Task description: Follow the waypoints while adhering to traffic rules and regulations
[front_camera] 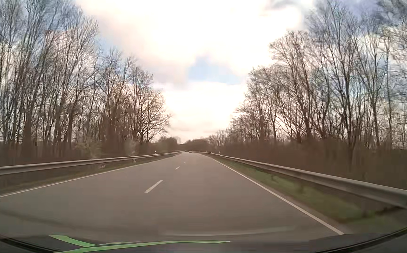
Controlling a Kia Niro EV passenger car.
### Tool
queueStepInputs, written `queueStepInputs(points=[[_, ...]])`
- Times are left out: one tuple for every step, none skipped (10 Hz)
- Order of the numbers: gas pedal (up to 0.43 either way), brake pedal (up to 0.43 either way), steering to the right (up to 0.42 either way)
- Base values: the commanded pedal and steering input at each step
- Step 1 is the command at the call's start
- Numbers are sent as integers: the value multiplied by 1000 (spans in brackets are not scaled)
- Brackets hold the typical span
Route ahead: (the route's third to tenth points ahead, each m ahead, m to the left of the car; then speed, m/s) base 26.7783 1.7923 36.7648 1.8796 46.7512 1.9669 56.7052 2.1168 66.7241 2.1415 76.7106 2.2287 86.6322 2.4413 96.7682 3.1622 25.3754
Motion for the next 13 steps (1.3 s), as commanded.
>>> queueStepInputs(points=[[220, 0, -1], [220, 0, -1], [220, 0, -1], [220, 0, -1], [220, 0, -1], [220, 0, -1], [220, 0, -1], [220, 0, -1], [220, 0, -1], [220, 0, -1], [220, 0, -1], [220, 0, -1], [220, 0, -1]])
